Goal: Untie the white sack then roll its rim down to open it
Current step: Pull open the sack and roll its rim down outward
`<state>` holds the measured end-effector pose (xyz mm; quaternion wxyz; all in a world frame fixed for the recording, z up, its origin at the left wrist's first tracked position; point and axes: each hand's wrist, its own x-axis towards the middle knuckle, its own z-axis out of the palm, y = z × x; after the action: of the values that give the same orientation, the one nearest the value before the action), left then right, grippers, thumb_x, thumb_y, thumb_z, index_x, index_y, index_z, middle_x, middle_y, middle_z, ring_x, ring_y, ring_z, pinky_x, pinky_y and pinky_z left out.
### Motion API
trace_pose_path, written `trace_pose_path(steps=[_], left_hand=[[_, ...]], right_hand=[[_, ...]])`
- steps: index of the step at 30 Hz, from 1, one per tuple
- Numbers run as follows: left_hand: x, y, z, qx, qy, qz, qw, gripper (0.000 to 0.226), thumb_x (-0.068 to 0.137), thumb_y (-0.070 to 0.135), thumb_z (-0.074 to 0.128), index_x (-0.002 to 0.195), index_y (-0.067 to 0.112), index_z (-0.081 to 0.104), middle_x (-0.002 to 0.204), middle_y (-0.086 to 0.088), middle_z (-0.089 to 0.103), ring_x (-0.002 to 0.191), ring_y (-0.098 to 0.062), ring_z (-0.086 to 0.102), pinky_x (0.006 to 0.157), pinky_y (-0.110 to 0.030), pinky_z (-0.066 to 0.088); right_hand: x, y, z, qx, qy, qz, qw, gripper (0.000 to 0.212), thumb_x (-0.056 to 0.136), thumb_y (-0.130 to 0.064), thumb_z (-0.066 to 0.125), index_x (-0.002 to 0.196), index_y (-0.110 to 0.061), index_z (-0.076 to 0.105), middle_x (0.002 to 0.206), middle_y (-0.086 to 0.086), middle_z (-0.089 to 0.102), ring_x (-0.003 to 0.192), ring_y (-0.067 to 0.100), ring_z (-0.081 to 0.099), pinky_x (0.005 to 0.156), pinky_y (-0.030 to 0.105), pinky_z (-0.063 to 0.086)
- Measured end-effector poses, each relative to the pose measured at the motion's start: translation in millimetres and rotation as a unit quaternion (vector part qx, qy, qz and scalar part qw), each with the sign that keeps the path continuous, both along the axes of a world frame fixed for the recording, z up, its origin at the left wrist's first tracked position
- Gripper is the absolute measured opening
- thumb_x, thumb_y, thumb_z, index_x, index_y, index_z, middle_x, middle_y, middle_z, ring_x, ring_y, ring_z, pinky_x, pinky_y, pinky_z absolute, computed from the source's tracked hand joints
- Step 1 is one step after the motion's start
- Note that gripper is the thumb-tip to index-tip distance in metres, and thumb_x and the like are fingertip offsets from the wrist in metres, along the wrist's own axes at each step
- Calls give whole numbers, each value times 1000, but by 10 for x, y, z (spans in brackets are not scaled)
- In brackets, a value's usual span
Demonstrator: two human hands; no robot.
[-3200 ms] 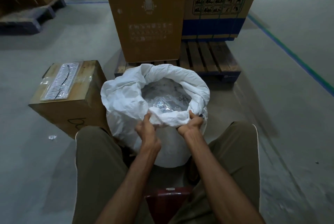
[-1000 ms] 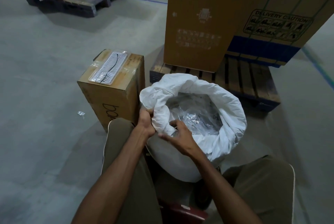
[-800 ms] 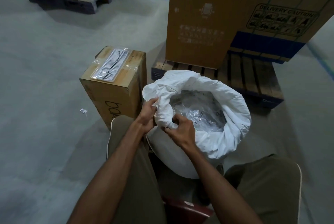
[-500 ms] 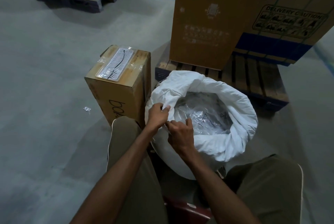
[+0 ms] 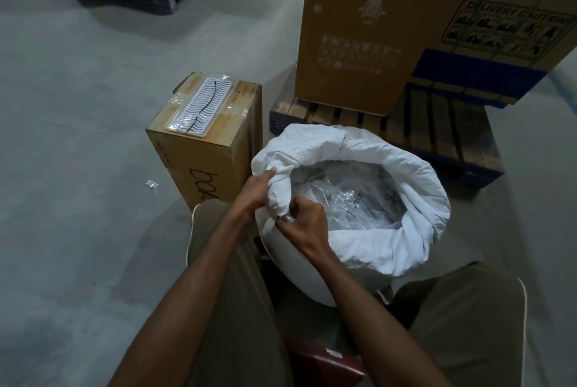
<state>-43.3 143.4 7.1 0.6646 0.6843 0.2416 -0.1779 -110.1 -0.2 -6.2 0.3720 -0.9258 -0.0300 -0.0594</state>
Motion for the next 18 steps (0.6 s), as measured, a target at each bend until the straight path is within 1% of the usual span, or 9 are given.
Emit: trace_pose_path(steps=[2, 4, 6, 9, 10, 12, 14, 15, 18], left_hand=[[-4, -42, -37, 207, -65, -53, 975, 89, 87, 68, 64, 153, 16, 36, 151, -10, 42, 130, -29, 51, 110, -44, 45], [19, -103, -91, 227, -99, -78, 966, 83, 88, 61, 67, 151, 14, 40, 149, -10, 46, 129, -29, 54, 105, -41, 47], [84, -173, -107, 202, -91, -77, 972, 62, 92, 52, 67, 137, 9, 58, 133, -14, 65, 117, -31, 64, 94, -39, 54], [157, -244, -35, 45, -37, 3, 998, 37, 101, 24, 58, 123, -4, 63, 107, -18, 71, 89, -29, 67, 73, -32, 55], [151, -248, 19, -52, -15, 28, 998, 30, 102, 21, 52, 117, -3, 64, 93, -14, 70, 77, -25, 65, 68, -28, 53], [125, -167, 53, -205, 28, 51, 977, 28, 100, 21, 45, 105, 4, 66, 77, -11, 71, 67, -23, 66, 67, -26, 54], [115, -82, 5, -234, 34, 79, 969, 33, 92, 23, 52, 110, 2, 71, 93, -17, 73, 78, -31, 68, 80, -35, 55], [105, -44, -14, -237, 36, 78, 968, 34, 89, 23, 55, 111, 3, 71, 97, -18, 71, 81, -32, 66, 81, -39, 55], [101, -7, -4, -253, 34, 47, 966, 32, 94, 23, 57, 116, 4, 69, 103, -18, 71, 91, -33, 66, 83, -40, 55]], right_hand=[[-13, 52, -8, -54, -36, 12, 998, 27, 63, -20, 78, 68, -18, 51, 62, -4, 58, 55, 18, 54, 50, 27, 34], [-28, 105, 1, -123, -85, 38, 988, 24, 59, -14, 76, 72, -17, 56, 66, 1, 63, 57, 25, 59, 52, 28, 40], [-54, 121, -2, -172, -109, 69, 977, 29, 57, -11, 78, 78, -17, 60, 69, -1, 65, 60, 24, 63, 59, 30, 45], [-75, 42, 6, -166, -85, 68, 980, 25, 63, -18, 71, 78, -21, 52, 71, -4, 61, 64, 23, 61, 64, 32, 42], [-73, 15, 11, -144, -72, 50, 986, 22, 67, -28, 68, 81, -22, 52, 75, -6, 60, 67, 22, 61, 65, 33, 43], [-73, 0, 22, -120, -47, 15, 992, 39, 70, -55, 63, 95, -25, 54, 89, -10, 60, 80, 15, 61, 74, 36, 46], [-56, 31, 14, -122, -28, 6, 992, 60, 68, -71, 63, 109, -29, 54, 102, -12, 62, 92, 12, 61, 81, 38, 47], [-32, 54, 19, -109, -17, 2, 994, 60, 67, -70, 66, 110, -29, 55, 102, -12, 65, 94, 13, 64, 82, 39, 50], [50, 117, 38, -15, 15, -39, 999, 34, 66, -48, 74, 88, -25, 61, 80, -8, 70, 77, 16, 68, 69, 36, 54]])
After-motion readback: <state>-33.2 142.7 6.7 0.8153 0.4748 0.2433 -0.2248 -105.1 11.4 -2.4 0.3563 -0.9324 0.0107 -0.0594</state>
